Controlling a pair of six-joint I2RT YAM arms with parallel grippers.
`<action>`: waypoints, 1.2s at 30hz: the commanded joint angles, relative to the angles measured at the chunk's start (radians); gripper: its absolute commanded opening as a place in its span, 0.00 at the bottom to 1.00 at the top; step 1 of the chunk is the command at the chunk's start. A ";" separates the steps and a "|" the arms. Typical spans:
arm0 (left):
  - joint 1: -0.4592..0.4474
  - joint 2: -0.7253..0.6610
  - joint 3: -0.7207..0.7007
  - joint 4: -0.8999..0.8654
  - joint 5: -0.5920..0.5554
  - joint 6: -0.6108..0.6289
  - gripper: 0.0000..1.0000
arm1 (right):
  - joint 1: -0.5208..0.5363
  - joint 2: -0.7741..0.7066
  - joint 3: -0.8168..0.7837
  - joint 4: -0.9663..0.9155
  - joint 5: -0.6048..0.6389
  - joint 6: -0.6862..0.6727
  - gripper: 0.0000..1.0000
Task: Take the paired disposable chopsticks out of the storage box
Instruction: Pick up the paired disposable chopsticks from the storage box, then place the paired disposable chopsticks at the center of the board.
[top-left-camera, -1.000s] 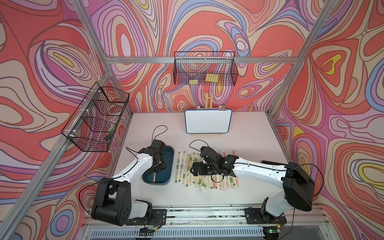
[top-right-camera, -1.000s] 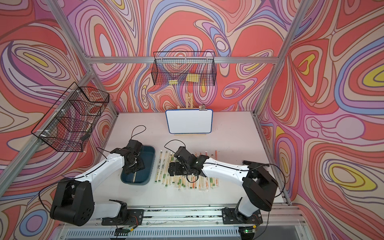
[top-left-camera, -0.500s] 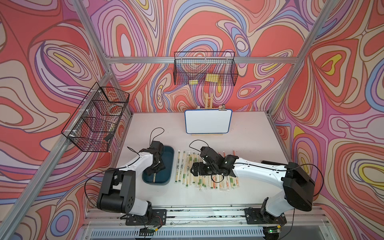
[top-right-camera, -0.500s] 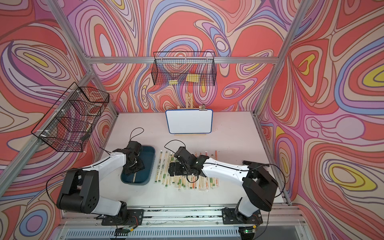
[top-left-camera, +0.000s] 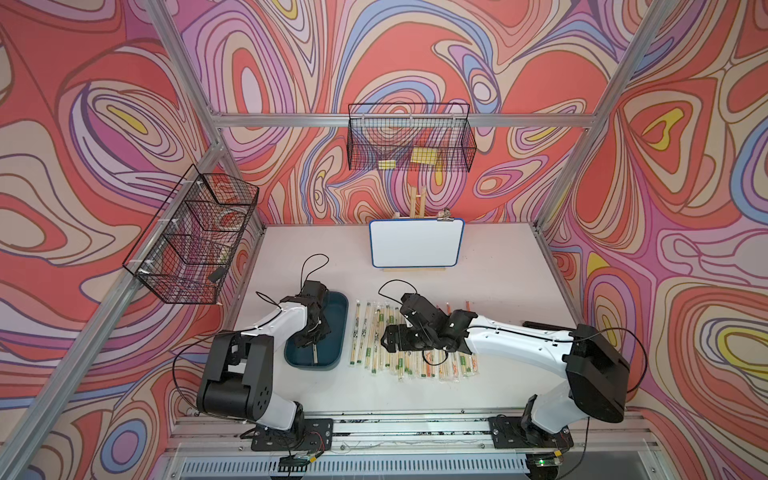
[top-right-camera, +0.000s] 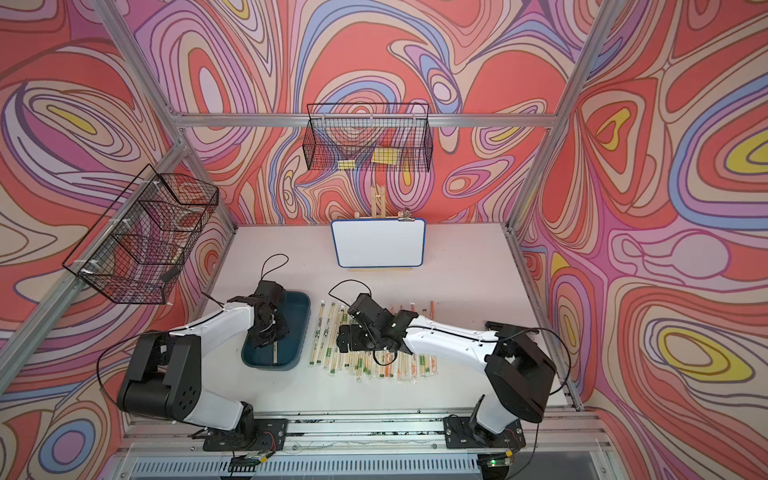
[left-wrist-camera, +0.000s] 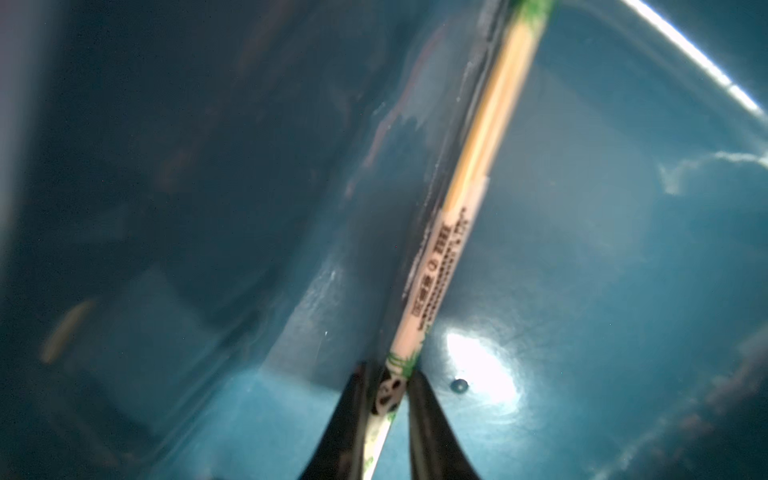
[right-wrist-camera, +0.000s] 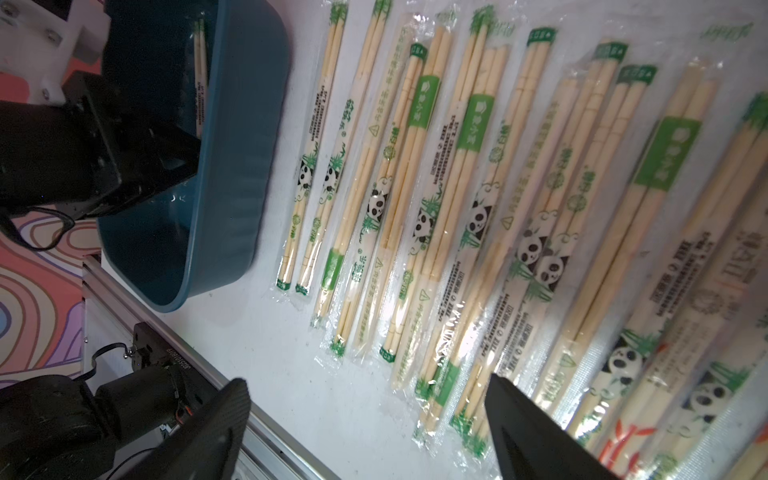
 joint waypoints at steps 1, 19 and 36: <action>0.007 0.020 -0.002 -0.026 0.028 0.001 0.11 | 0.003 -0.008 0.006 -0.005 0.010 -0.007 0.94; 0.006 -0.110 0.137 -0.175 0.071 0.053 0.00 | 0.003 0.010 0.015 0.010 0.000 -0.007 0.94; -0.048 -0.233 0.300 -0.242 0.212 0.109 0.00 | 0.002 0.031 0.050 0.011 0.002 -0.018 0.94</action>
